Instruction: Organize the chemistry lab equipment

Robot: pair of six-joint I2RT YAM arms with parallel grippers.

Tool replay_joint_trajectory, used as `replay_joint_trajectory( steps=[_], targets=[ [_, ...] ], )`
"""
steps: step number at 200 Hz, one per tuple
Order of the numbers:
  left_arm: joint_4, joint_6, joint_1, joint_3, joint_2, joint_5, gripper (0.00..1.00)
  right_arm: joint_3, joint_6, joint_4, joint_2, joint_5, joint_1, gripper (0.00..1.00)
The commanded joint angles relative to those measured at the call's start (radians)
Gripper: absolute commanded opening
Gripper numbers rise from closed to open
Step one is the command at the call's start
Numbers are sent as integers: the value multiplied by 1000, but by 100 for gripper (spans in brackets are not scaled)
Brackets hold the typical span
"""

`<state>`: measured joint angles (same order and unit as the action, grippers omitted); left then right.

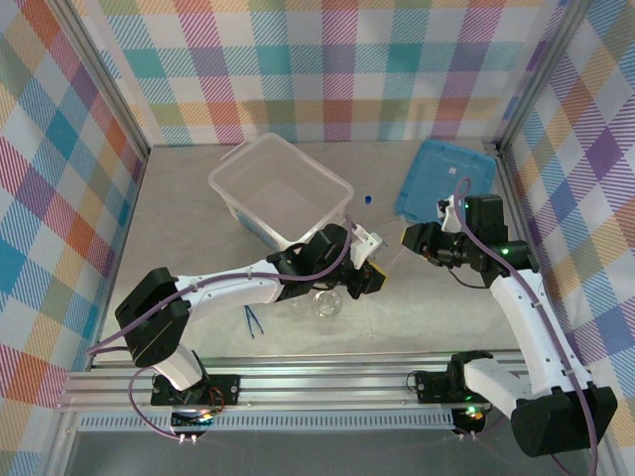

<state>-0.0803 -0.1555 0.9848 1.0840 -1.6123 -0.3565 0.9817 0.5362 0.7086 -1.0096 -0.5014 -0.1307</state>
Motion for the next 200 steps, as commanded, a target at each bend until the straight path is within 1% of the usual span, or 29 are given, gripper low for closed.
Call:
replay_joint_trajectory(
  steps=[1, 48, 99, 115, 140, 188, 200],
  targets=[
    [-18, 24, -7, -7, 20, -27, 4, -11, -30, -23, -11, -74, 19, 37],
    [-10, 25, -9, 1, 16, -29, 4, -9, -50, -24, -31, -108, 30, 26],
    [-12, 22, -12, 3, 11, -32, 4, -9, -63, -13, -34, -120, 37, 20],
    [-8, 21, -14, 5, 12, -29, 5, -8, -65, -11, -32, -121, 39, 18],
    [-9, 20, -15, 3, 15, -24, 15, -6, -65, -12, -36, -123, 40, 17],
    [-18, 5, -20, -2, 20, -21, 46, 9, -66, -4, -37, -107, 42, 16],
    [-18, 3, -21, -3, 25, -16, 52, 6, -64, -4, -28, -100, 43, 16]
  ],
)
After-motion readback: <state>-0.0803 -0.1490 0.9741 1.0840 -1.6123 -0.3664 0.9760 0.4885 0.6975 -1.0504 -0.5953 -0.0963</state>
